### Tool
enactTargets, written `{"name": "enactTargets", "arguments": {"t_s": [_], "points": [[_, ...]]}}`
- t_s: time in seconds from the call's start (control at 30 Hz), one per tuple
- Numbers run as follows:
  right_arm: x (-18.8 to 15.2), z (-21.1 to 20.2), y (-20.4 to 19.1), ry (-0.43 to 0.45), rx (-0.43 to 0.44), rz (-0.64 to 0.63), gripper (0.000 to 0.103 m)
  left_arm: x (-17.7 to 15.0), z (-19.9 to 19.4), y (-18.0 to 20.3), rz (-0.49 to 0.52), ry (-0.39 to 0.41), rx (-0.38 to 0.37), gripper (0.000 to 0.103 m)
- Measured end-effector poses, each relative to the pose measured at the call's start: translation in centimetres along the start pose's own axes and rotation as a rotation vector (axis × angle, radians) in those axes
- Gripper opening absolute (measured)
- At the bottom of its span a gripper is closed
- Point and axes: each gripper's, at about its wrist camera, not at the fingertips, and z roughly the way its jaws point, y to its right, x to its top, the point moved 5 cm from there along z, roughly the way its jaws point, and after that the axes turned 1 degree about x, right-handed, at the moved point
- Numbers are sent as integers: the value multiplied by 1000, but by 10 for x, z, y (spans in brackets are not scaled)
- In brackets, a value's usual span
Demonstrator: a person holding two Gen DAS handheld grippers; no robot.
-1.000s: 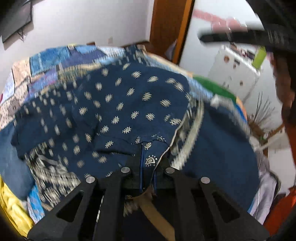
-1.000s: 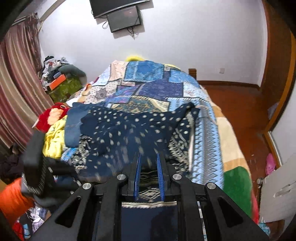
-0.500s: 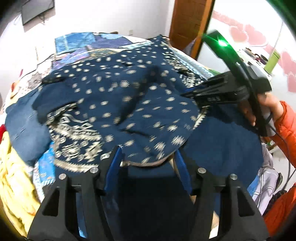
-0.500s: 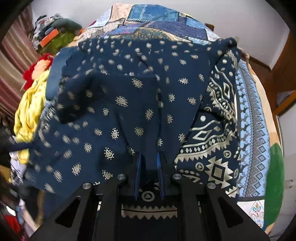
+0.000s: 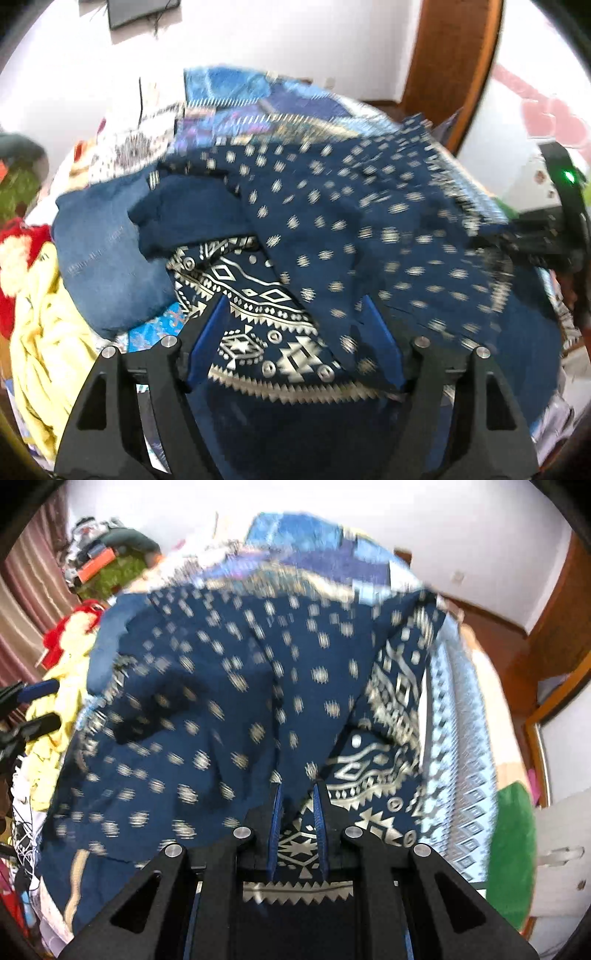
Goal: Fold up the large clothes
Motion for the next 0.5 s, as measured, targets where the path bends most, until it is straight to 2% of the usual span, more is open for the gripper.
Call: {"name": "enactTargets", "arguments": {"t_s": [0.03,0.1,0.13,0.17,0.2,0.23,0.27,0.3,0.43,0.5], "points": [[-3,11,2,-25,-19,-8,12,-2,17,-1,-9,-30,10,73],[-7,15,5,5,-29,-18,12,-10,43,-1,-10,-77,32,73],[-9,13,7,15,-32,-13,23,-14,51,-1,-12,-96,47,73],[-9,11,13,20,-86,-6,56,-21,63,-2,-16,-121,56,73],[-12,8,21,25,-169,-7,77,-26,71,-2,-24,-128,52,74],[-14,5,30,42,-280,-21,103,-29,73,-4,-38,-113,47,76],[-17,4,34,56,-315,-41,103,-31,73,-6,-48,-96,42,77],[-22,4,38,52,-304,-48,103,-32,72,-8,-53,-94,38,77],[-32,-4,64,28,-166,79,103,-34,67,-13,-58,-87,50,78],[-33,-12,73,46,-128,123,103,-34,59,-15,-53,-80,51,77]]}}
